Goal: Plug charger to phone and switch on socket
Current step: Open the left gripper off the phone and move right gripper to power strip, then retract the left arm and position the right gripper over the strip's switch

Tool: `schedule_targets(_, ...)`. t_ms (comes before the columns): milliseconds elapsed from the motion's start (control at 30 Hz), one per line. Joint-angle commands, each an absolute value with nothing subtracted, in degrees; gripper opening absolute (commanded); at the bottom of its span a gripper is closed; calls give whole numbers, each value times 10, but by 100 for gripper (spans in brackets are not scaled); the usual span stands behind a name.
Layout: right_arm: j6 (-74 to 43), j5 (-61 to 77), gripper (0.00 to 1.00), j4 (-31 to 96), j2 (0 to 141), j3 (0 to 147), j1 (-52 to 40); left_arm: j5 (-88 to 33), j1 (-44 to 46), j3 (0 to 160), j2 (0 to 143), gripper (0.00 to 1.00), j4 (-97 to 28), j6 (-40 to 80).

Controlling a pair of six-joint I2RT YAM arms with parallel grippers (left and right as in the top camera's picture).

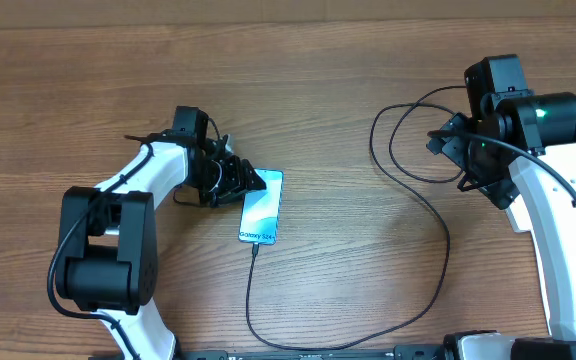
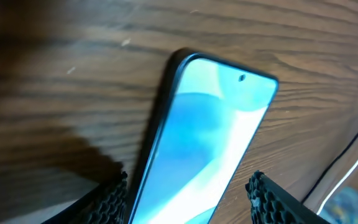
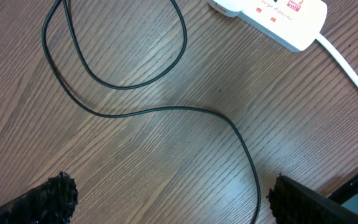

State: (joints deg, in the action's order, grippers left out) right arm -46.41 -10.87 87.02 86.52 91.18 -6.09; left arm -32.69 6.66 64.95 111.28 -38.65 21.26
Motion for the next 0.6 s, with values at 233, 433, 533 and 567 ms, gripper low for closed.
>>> schedule_targets(233,-460,-102,100,916,852,916,35,-123,41,702,1134,75,-523,255)
schedule_targets(433,-459,-102,61,914,852,915,149,10,38,875,1022,78,-662,253)
schedule_targets(533,-460,-102,28,883,853,908,199,39,39,936,949,78,-684,253)
schedule_targets(567,-460,-102,19,871,854,904,209,41,39,946,928,91,-686,253)
